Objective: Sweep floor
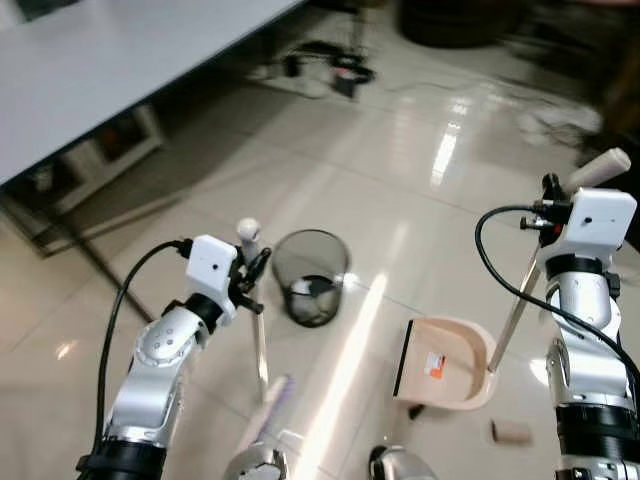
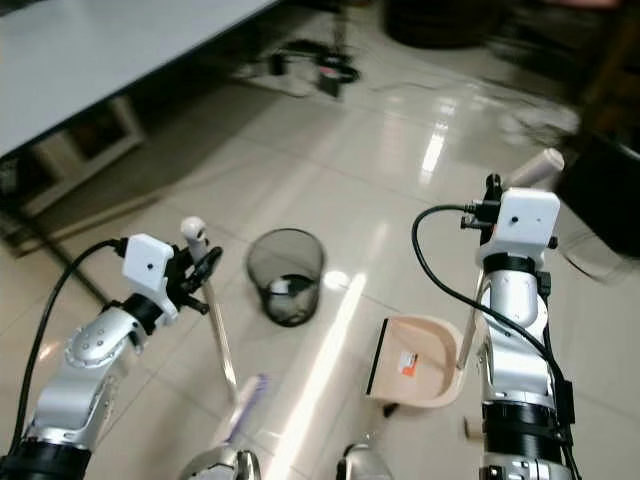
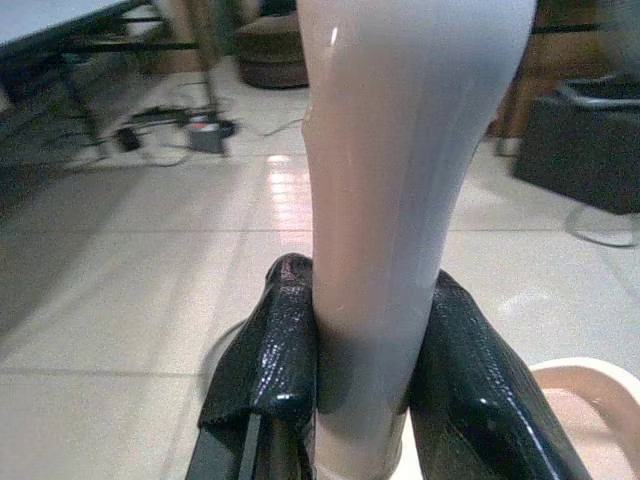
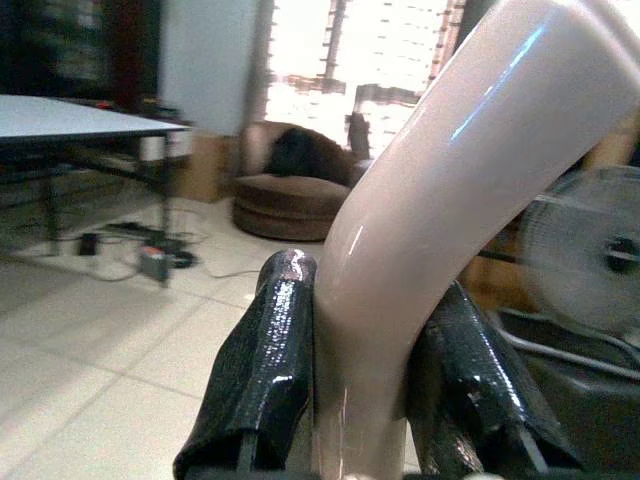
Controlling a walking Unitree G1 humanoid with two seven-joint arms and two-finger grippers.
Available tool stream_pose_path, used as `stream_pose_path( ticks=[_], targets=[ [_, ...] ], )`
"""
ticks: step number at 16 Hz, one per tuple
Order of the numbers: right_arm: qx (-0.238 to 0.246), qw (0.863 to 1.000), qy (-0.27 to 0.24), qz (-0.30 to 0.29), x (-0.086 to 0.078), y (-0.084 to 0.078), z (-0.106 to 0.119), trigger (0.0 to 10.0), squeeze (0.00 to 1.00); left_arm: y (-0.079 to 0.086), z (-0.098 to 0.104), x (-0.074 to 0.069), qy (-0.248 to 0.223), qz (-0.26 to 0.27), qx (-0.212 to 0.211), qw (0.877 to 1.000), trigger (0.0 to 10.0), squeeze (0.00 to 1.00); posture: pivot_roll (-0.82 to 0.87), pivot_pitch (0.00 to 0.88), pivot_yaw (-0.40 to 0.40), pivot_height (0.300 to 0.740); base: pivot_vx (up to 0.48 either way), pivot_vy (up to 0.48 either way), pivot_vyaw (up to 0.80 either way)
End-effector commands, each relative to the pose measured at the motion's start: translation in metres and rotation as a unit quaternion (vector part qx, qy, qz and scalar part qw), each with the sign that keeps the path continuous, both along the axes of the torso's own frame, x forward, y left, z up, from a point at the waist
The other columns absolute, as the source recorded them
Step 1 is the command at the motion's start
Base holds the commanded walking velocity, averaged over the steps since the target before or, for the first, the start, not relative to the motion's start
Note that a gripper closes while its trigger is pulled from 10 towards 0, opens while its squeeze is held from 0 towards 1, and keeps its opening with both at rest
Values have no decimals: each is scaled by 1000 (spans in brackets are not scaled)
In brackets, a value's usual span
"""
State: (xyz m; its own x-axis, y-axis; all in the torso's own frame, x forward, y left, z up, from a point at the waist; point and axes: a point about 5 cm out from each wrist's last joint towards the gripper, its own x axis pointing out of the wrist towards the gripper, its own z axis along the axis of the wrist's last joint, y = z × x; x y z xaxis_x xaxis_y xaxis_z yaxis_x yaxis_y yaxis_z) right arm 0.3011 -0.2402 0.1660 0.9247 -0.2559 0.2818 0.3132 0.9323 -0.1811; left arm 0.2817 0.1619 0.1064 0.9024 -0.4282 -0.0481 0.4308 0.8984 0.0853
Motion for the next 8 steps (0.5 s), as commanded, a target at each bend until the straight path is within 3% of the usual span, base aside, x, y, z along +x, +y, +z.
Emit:
stream_pose_path(
  ticks=[1, 5, 6, 8],
  targets=[
    [5, 1000, -14, -7, 0, 2, 8, 10000, 0, 0, 8, 2, -15, -1, -1, 1000, 10000, 0, 22, 74, 49, 740, 0, 0, -800],
    [29, 999, 22, -35, -8, 7, -10, 10000, 0, -3, 13, 7, -16, 17, -2, 1000, 10000, 0, 28, 86, 63, 740, 0, 0, -800],
    [36, 998, 34, -50, -11, 9, -16, 10000, 0, 0, 13, 13, -20, 39, 22, 999, 10000, 0, 23, 85, 67, 740, 0, 0, -800],
    [30, 996, 45, -65, -11, 8, -18, 10000, 0, 3, 18, 22, -27, 65, 10, 997, 10000, 0, 18, 85, 71, 740, 0, 0, -775]
  ],
)
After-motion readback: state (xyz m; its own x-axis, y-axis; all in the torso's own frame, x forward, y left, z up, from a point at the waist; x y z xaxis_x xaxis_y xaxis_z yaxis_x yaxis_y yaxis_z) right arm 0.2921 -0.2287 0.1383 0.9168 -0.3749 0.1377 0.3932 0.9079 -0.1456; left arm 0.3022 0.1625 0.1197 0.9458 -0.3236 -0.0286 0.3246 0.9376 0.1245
